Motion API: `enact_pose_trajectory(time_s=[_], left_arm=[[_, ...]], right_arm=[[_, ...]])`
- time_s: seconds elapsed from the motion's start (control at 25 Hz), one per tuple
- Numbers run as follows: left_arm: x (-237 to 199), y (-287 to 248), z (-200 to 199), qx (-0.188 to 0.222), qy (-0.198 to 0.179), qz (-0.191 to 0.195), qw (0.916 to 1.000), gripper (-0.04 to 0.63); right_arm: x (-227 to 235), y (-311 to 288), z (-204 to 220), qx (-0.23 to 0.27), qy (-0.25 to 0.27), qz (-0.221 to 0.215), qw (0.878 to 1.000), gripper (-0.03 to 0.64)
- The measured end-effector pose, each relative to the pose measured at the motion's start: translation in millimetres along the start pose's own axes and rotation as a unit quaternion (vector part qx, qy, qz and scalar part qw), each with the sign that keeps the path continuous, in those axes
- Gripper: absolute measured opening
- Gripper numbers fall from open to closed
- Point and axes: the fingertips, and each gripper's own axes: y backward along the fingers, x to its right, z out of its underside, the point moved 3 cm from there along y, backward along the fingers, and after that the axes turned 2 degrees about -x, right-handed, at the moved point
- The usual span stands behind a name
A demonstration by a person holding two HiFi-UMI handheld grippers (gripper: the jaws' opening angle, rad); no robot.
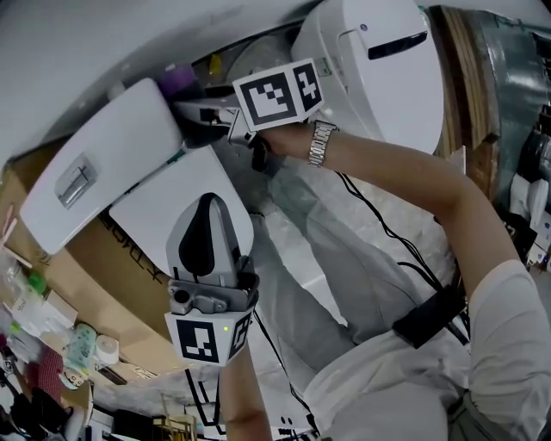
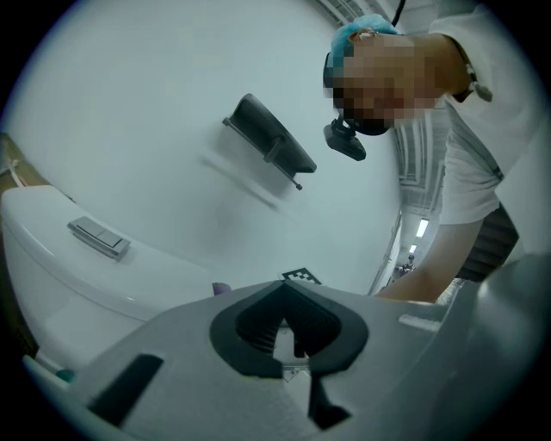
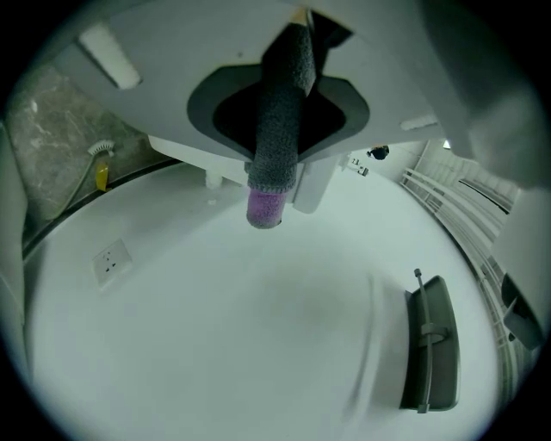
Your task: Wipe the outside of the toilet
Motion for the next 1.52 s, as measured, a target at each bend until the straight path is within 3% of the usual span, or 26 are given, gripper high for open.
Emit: enact_pose_trajectory(time_s=[0.4,0.56,0.76,0.92,1.12,1.2,1.4,1.52], left_arm=[[-2.0,-13.9,-6.1,-0.002,-0.009,0.011,0.9999,0.005],[-11.4,-15.1,-4.9,0.002,-0.01,-0.002,1.0,0.005],[-27.8,-9.3,-1.1,0.013,0.0,-0.029,0.9995,0.005],[-41.9,-2.6,5.9,0.034,0.015,-0.069,0.9969,0.005],[-59.5,13.5,16.2,0.053,0.026,-0.117,0.9913,0.005],[-65.5,19.5,18.0,0.059,0.027,-0.134,0.9888,0.005],[-79.5,28.7,21.5,0.083,0.038,-0.17,0.9813,0.005],[-83.8,29.4,22.2,0.098,0.047,-0.185,0.9767,0.005]], right_arm=[[-29.1,27.5,-6.7,0.015,0.018,-0.044,0.999,0.103],[32.4,25.1,-10.3,0.012,0.021,0.03,0.999,0.103],[131.3,4.2,16.4,-0.046,0.012,0.139,0.989,0.103],[189.7,-28.1,38.2,-0.095,0.025,0.185,0.978,0.104],[250.9,-65.3,40.7,-0.086,-0.006,0.25,0.964,0.104],[260.0,-80.2,41.8,-0.093,-0.002,0.26,0.961,0.104],[244.1,-117.2,55.2,-0.151,0.066,0.222,0.961,0.104],[234.4,-120.7,48.0,-0.146,0.068,0.212,0.964,0.101]])
